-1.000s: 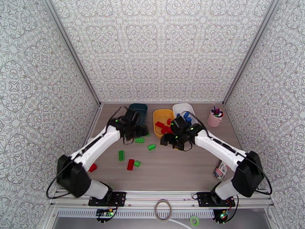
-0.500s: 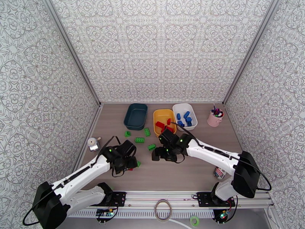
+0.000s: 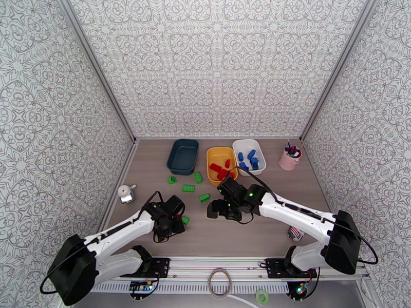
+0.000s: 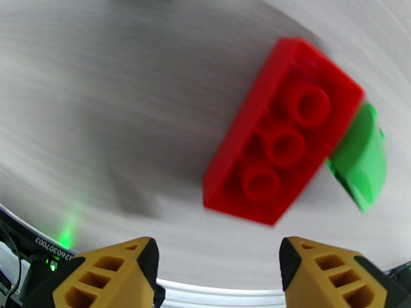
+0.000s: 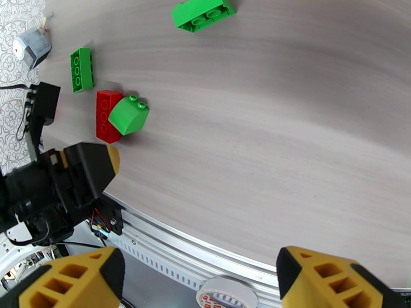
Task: Sort the legos into containers by color
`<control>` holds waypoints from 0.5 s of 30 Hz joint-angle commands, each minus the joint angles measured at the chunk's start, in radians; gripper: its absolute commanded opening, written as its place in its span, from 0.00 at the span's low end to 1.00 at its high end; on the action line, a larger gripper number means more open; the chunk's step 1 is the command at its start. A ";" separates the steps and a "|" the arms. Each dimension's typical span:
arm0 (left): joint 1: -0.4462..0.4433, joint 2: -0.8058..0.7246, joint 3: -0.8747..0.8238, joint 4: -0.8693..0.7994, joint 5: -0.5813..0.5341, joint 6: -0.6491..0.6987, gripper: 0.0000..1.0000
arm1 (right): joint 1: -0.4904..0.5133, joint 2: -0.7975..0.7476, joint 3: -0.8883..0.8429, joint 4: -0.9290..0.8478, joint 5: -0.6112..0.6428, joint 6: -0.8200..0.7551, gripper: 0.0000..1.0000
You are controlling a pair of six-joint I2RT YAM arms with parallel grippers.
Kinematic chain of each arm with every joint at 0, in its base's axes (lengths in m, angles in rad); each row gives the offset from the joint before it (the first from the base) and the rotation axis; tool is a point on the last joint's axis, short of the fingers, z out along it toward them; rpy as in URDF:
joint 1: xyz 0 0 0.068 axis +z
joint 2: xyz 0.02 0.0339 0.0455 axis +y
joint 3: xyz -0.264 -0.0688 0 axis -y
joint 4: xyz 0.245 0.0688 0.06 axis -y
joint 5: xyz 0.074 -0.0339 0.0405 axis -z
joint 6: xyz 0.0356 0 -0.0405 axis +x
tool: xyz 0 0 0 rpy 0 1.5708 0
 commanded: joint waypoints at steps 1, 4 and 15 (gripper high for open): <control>0.052 0.038 -0.001 0.073 0.029 0.062 0.65 | 0.009 -0.012 -0.006 0.005 0.025 0.017 0.82; 0.092 0.079 0.016 0.093 0.036 0.098 0.64 | 0.010 -0.001 0.012 -0.005 0.026 0.012 0.82; 0.198 0.210 0.092 0.117 0.042 0.206 0.62 | 0.009 0.030 0.054 -0.029 0.028 -0.006 0.82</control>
